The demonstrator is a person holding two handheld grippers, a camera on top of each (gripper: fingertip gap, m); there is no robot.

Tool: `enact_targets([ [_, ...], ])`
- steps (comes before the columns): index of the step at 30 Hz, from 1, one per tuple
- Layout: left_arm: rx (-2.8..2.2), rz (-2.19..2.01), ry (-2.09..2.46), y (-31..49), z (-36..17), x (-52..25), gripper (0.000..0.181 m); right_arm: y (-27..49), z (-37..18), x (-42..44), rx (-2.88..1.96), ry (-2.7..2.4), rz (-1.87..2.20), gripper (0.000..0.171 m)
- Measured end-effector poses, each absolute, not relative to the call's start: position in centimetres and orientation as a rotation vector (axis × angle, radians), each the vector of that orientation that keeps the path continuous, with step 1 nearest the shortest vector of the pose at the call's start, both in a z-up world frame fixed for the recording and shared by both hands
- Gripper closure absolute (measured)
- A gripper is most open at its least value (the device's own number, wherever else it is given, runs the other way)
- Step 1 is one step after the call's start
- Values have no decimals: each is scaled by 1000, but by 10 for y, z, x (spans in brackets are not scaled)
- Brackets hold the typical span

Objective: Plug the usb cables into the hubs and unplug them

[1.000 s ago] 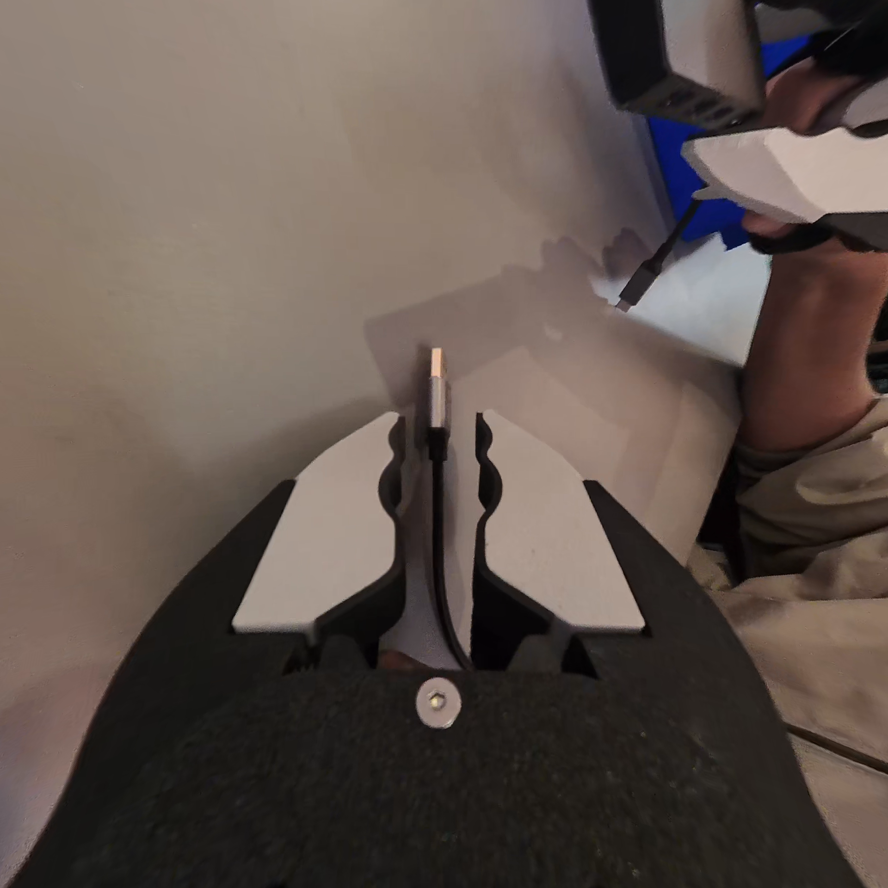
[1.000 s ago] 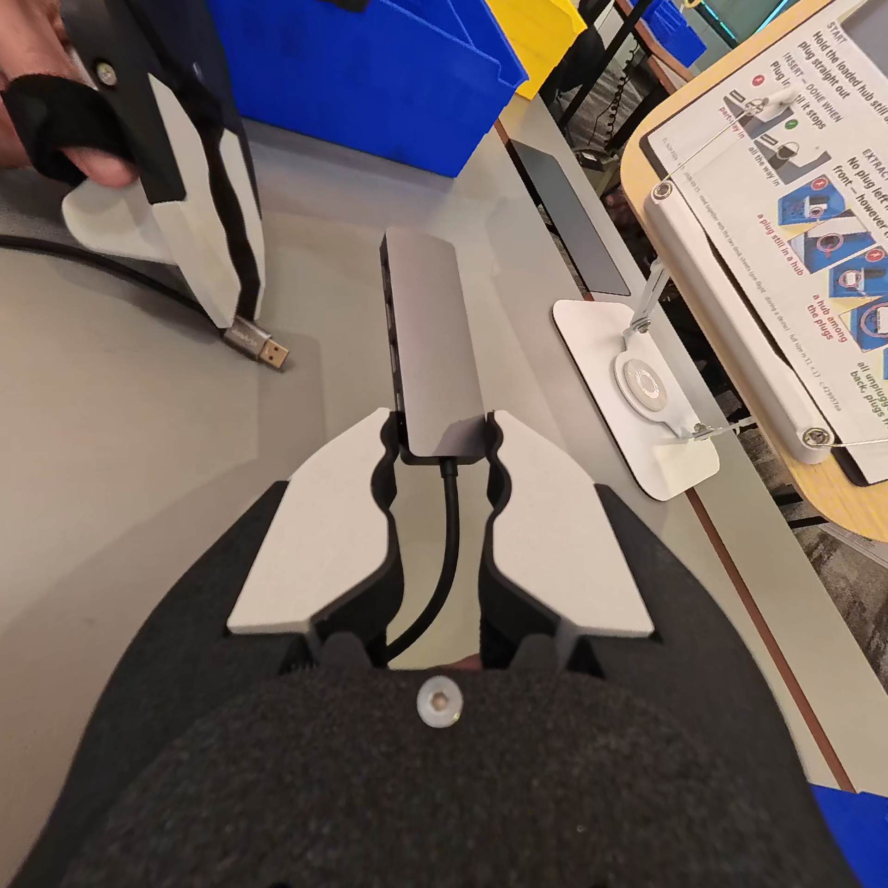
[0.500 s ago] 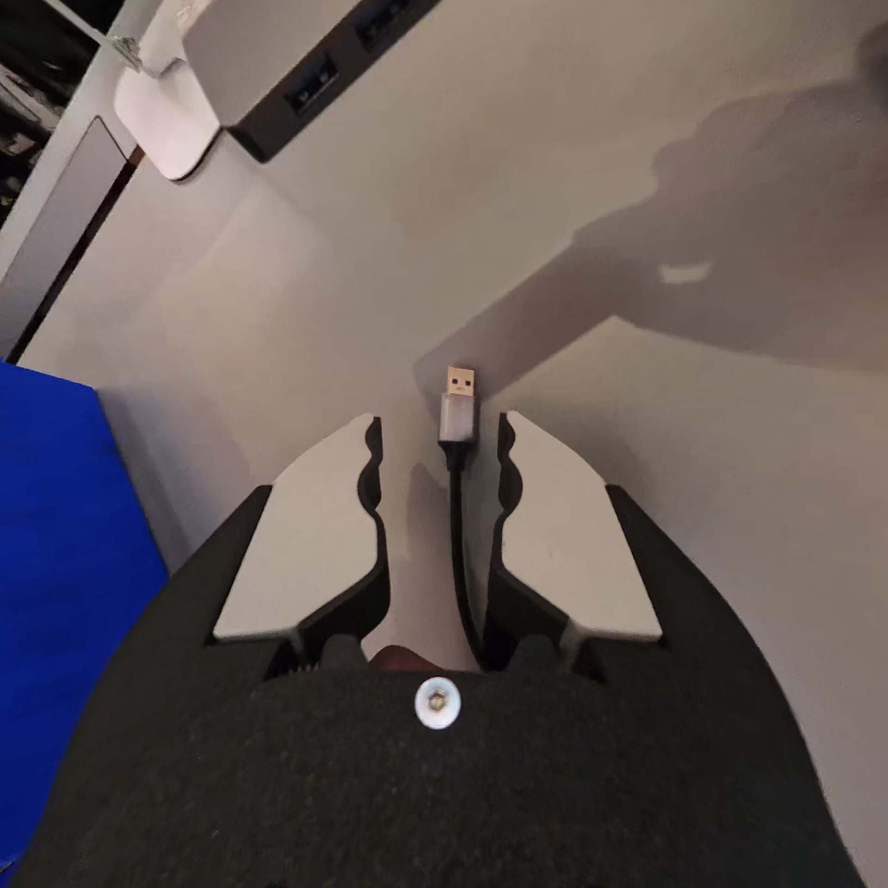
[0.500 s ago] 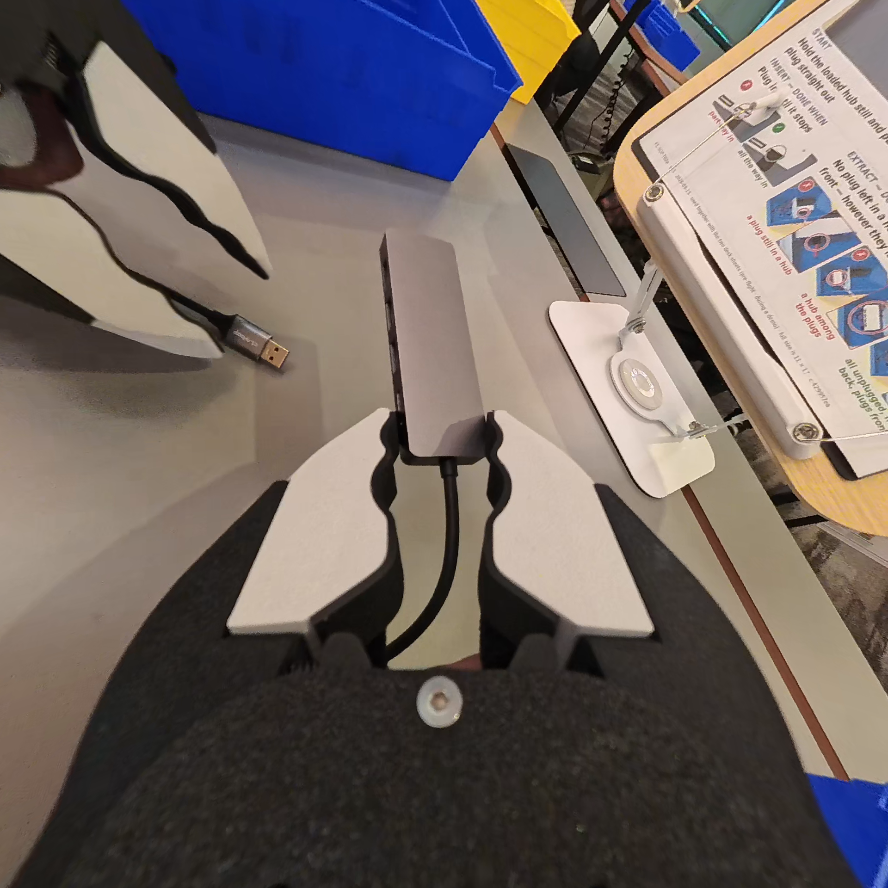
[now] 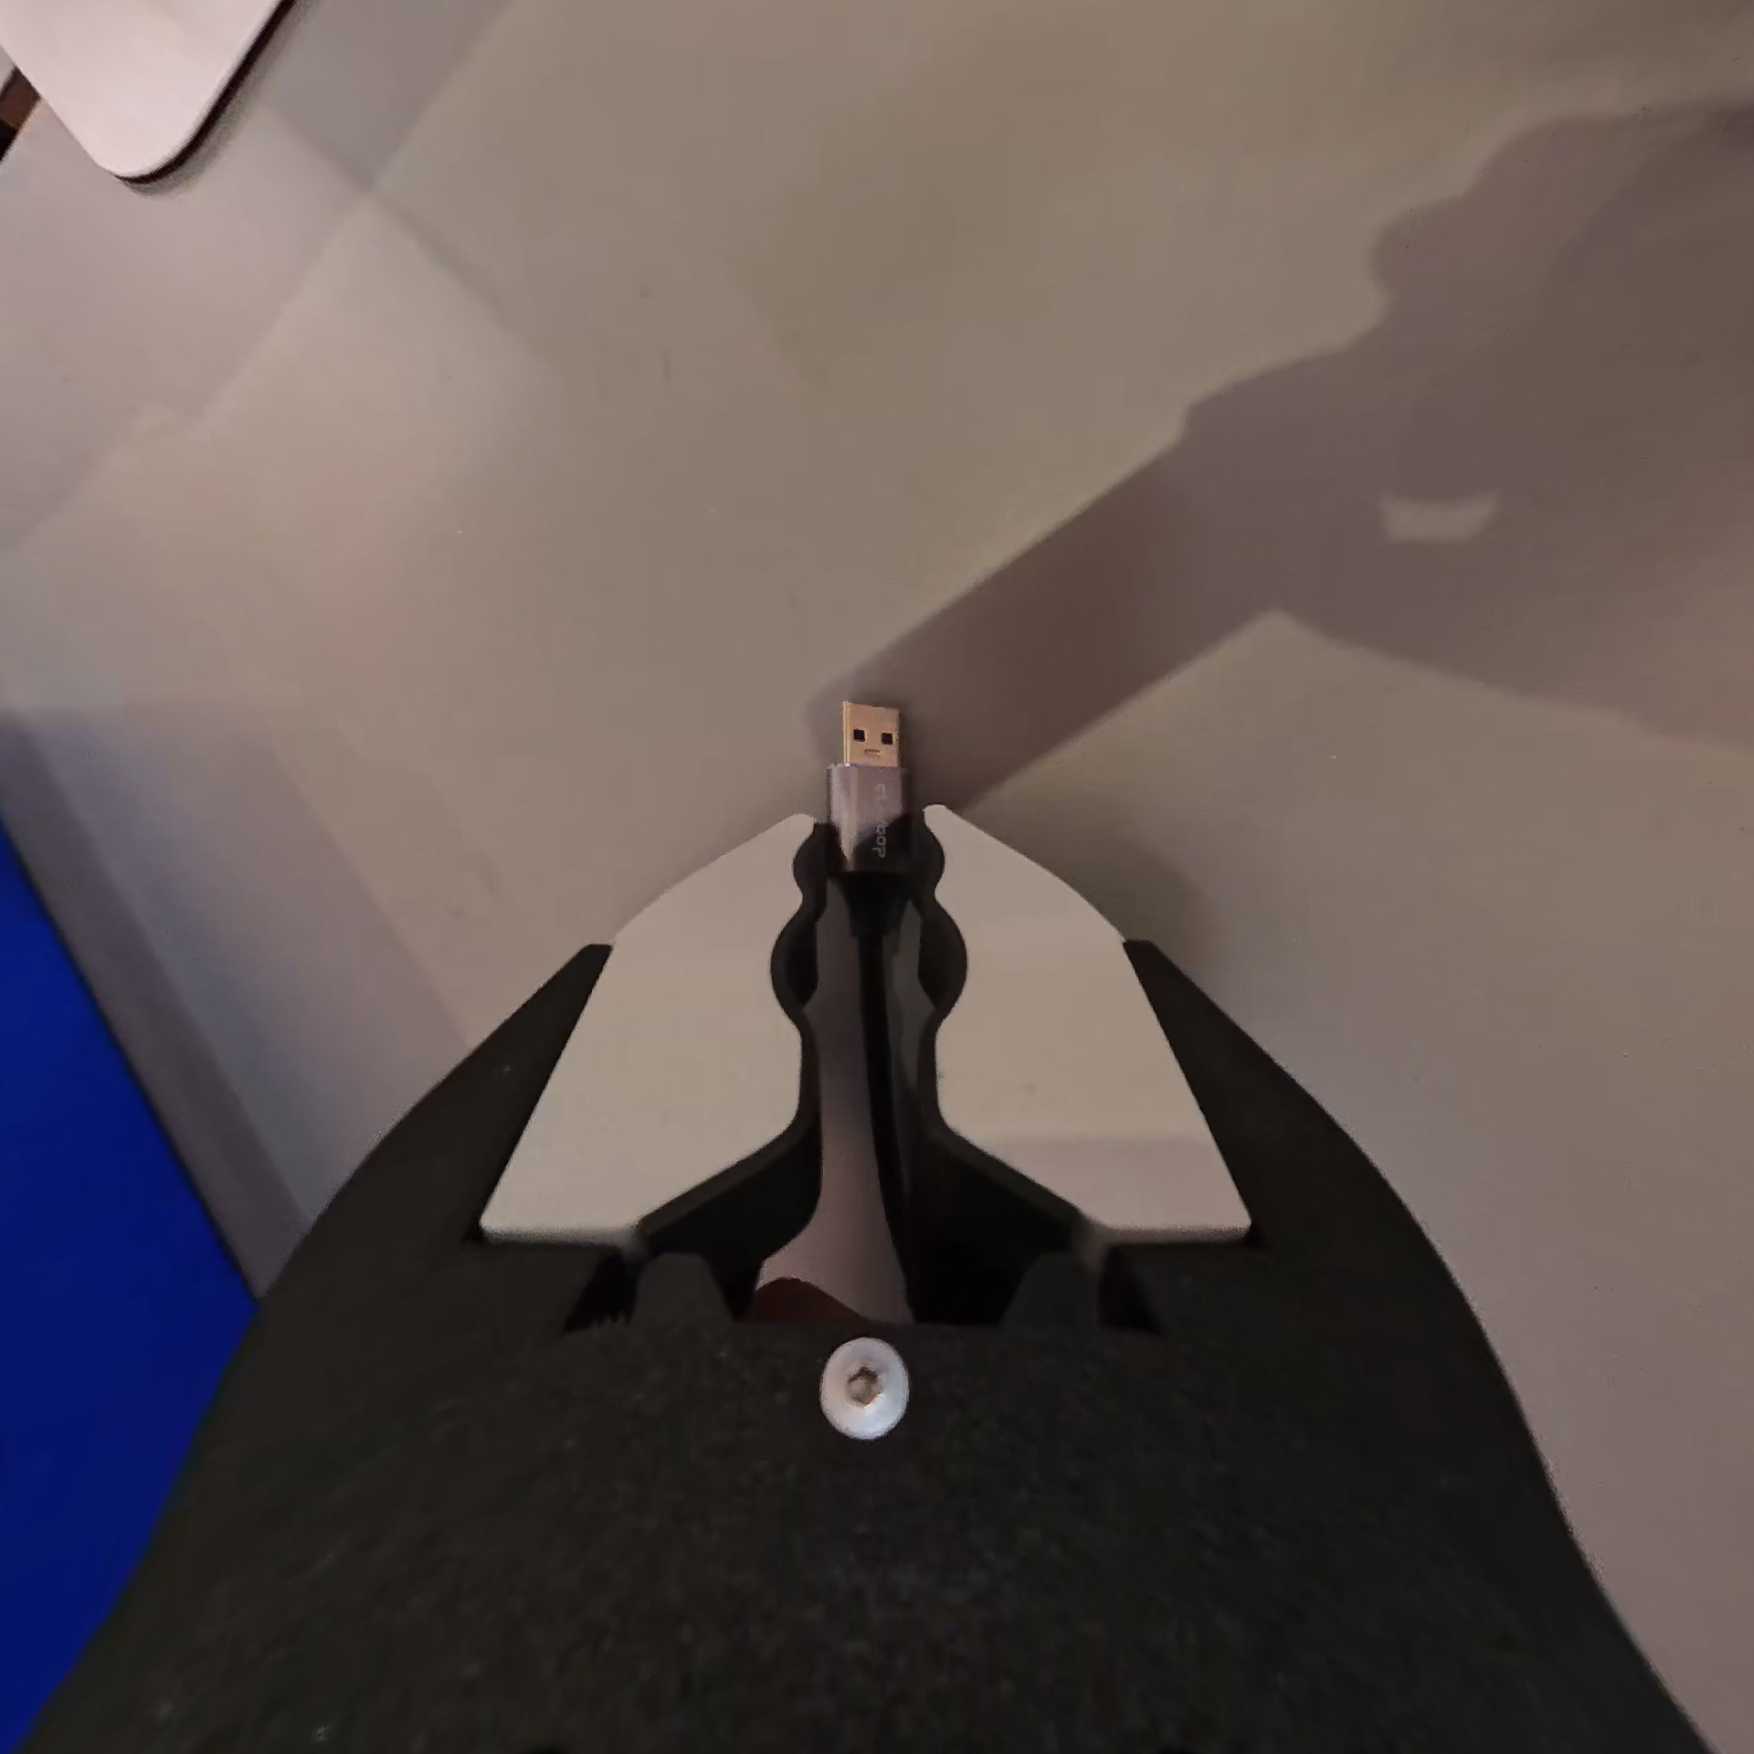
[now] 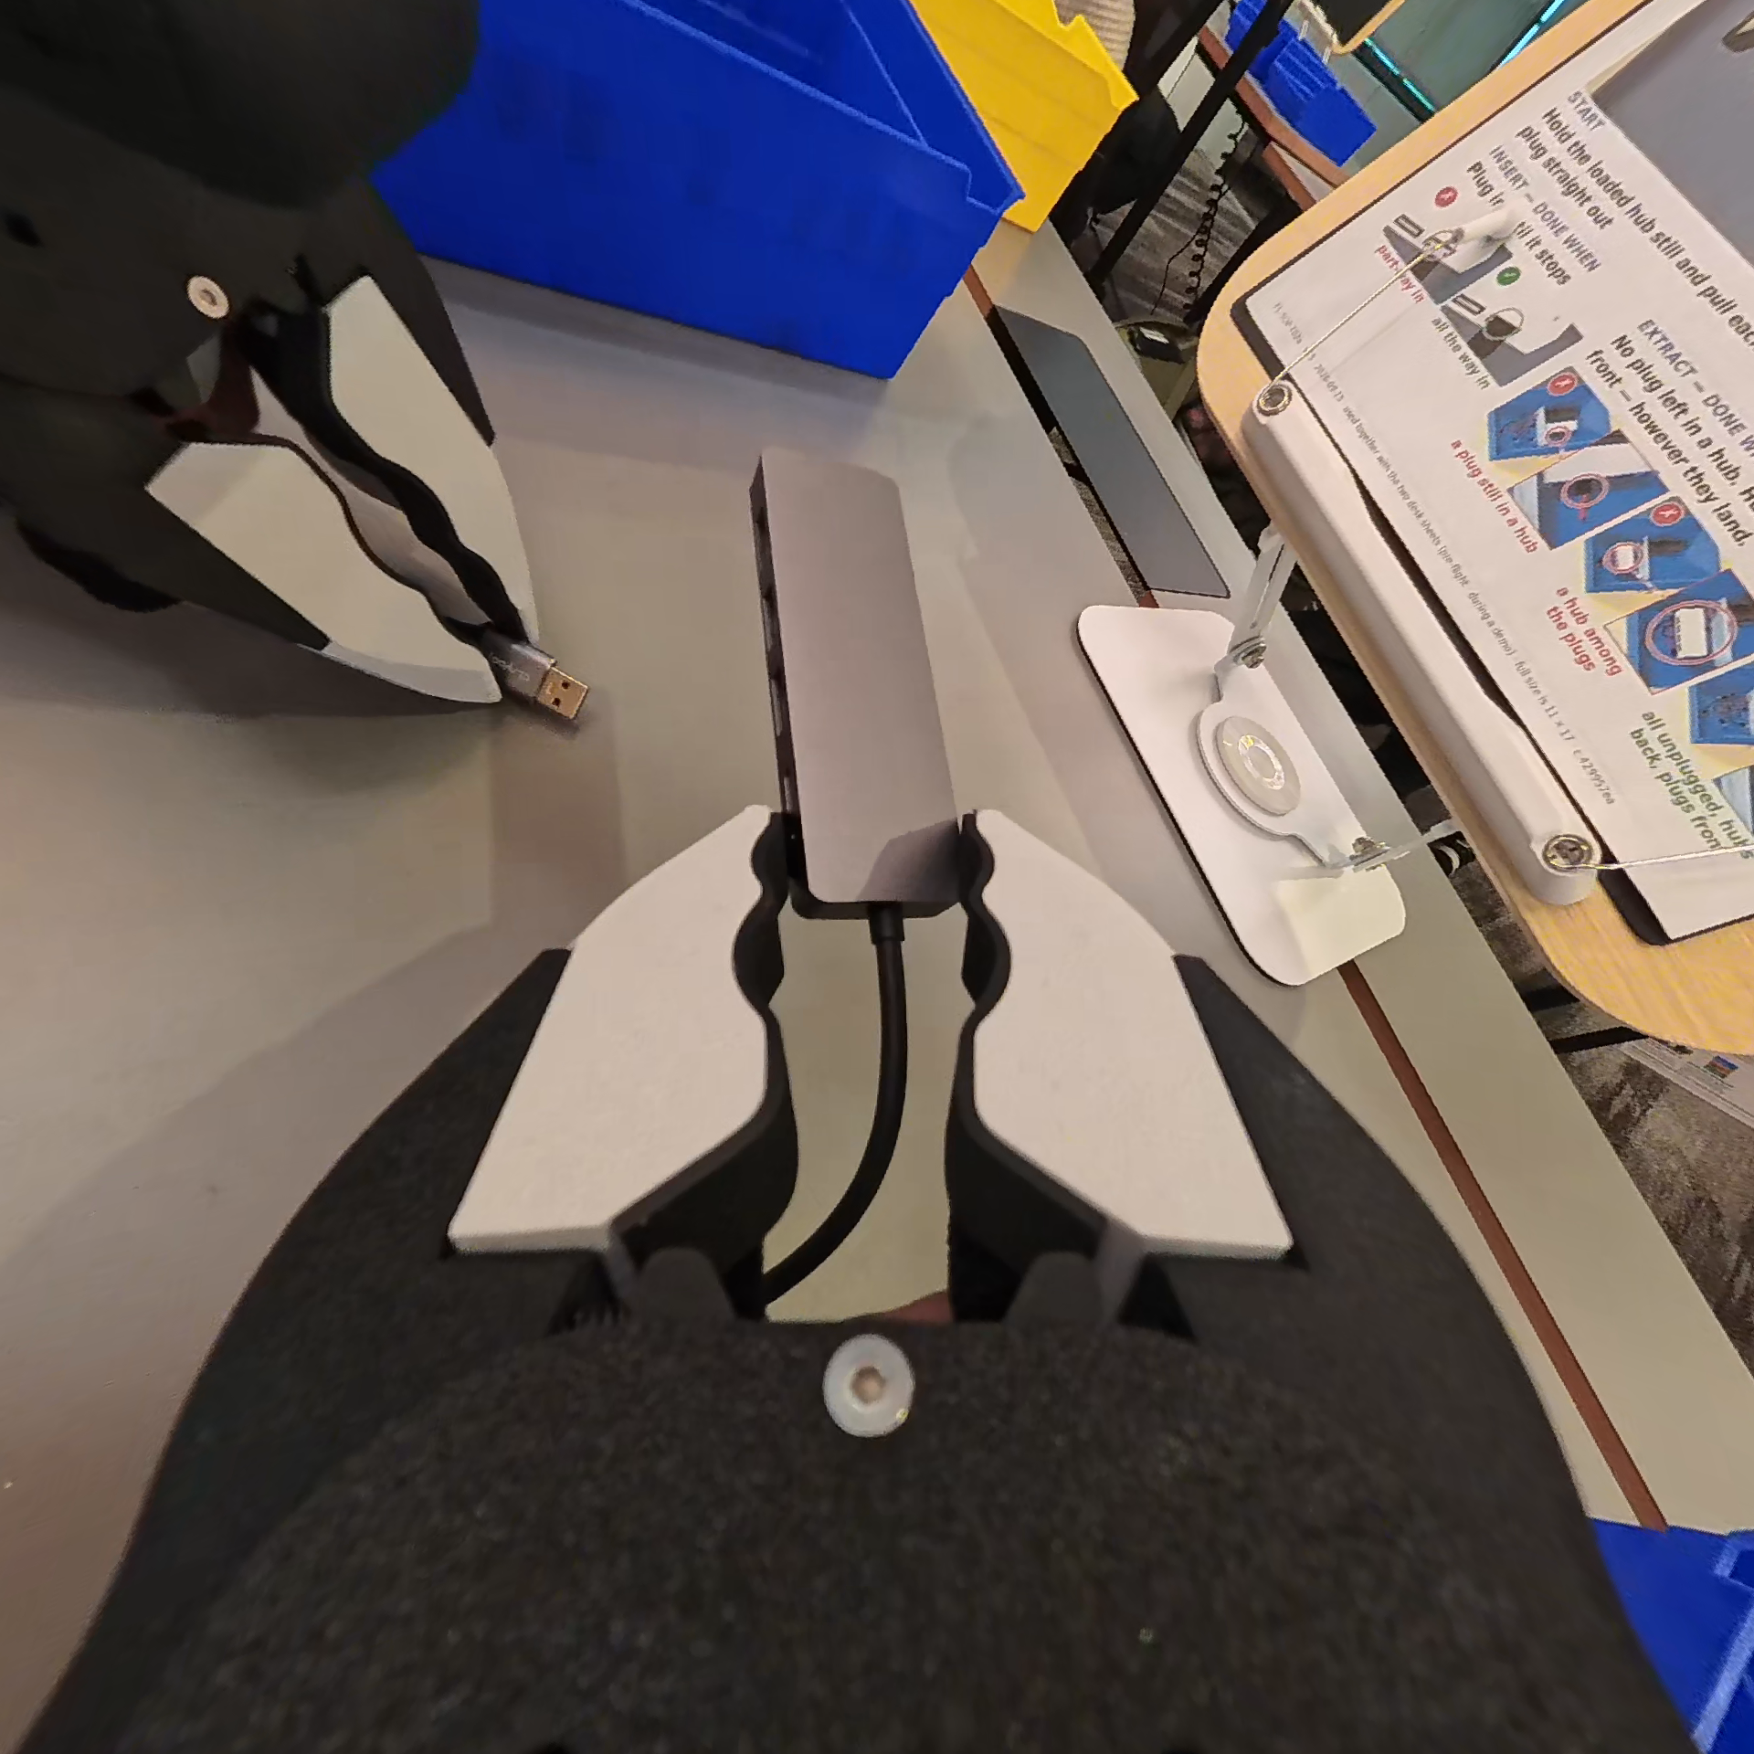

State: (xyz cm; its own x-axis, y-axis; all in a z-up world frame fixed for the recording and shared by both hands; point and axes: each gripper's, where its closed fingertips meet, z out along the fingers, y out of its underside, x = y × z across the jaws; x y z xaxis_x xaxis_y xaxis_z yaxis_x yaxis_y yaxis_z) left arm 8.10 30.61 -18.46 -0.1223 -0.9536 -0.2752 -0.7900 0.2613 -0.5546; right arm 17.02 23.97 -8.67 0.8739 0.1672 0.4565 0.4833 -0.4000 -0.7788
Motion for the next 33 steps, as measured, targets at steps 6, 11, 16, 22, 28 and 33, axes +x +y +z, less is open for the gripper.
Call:
enact_targets([
  [6, -1617, -455, 1962, 307, -184, 79, 166, 240, -93, 169, -1994, -485, -365, 137],
  [11, -1640, -596, 1916, 304, -175, 75, 166, 241, -93, 168, -1994, -476, -349, 137],
  [16, -1680, -861, 1771, 294, -134, 73, 166, 243, -93, 166, -1988, -465, -342, 137],
  [22, -1753, -1050, 1665, 288, -108, 69, 167, 245, -92, 168, -1994, -439, -361, 137],
  [28, -1778, -1071, 1680, 281, -106, 82, 167, 249, -89, 162, -1980, -449, -430, 137],
  [33, -1824, -1211, 1672, 280, -97, 93, 168, 250, -83, 156, -1944, -489, -495, 137],
])
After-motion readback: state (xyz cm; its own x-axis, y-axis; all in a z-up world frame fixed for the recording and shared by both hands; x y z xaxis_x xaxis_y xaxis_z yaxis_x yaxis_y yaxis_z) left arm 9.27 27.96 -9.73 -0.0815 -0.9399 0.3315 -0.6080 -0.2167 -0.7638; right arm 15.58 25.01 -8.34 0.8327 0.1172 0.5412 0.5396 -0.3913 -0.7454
